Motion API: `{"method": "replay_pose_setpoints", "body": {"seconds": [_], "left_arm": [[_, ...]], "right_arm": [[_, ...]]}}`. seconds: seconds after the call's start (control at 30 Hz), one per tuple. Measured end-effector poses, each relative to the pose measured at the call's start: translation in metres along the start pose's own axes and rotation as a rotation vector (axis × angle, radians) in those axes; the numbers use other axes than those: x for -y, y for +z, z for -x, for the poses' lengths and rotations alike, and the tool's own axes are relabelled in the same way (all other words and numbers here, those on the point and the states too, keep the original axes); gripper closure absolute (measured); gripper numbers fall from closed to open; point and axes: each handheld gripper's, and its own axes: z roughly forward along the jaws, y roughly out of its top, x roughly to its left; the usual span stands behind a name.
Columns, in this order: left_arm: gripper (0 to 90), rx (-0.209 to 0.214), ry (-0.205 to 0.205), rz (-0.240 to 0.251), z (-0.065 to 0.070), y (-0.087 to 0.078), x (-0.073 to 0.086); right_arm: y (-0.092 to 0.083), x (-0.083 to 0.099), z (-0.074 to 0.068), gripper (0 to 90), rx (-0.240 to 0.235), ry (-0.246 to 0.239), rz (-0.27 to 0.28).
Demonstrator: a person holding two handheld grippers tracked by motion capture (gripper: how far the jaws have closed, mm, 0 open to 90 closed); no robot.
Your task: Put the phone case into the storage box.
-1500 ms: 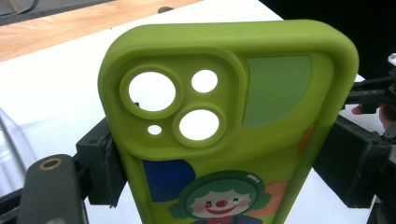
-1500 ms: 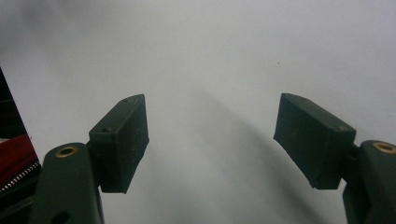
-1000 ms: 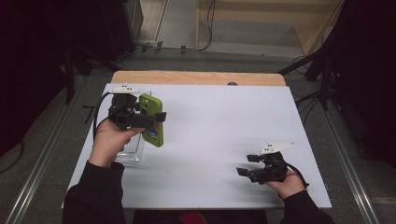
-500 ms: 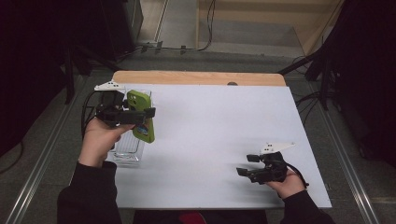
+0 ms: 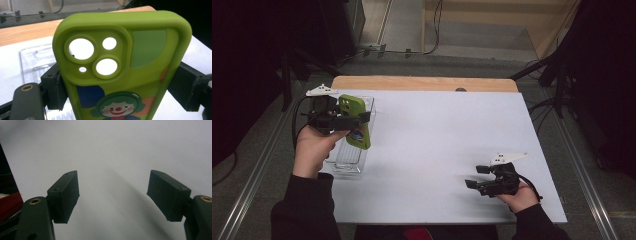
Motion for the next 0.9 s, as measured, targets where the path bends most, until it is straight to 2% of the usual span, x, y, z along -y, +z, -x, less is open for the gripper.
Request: {"method": "replay_pose_setpoints", "body": {"seconds": [0.33, 0.53, 0.63, 0.7, 0.8, 0.9], "left_arm": [[16.3, -0.025, -0.033, 0.007, -0.013, 0.008, -0.007], [16.3, -0.051, -0.037, 0.018, -0.022, 0.011, -0.014], [16.2, -0.046, -0.037, 0.015, -0.025, 0.014, -0.017], [16.2, -0.062, -0.029, 0.017, -0.027, 0.017, -0.020], [16.2, -0.048, -0.038, 0.044, -0.033, 0.021, -0.022], [16.3, -0.079, -0.042, 0.043, -0.038, 0.025, -0.025]], "right_arm": [[-0.001, -0.001, 0.001, 23.2, 0.000, 0.007, 0.016], [-0.002, -0.001, 0.001, 23.2, 0.002, 0.008, 0.023], [-0.002, -0.001, 0.001, 23.2, 0.001, 0.006, 0.023], [-0.002, -0.001, 0.001, 23.2, 0.003, 0.005, 0.025], [-0.001, -0.002, 0.000, 23.2, 0.004, 0.001, 0.028], [-0.001, -0.002, 0.000, 23.2, 0.003, -0.002, 0.028]]}}
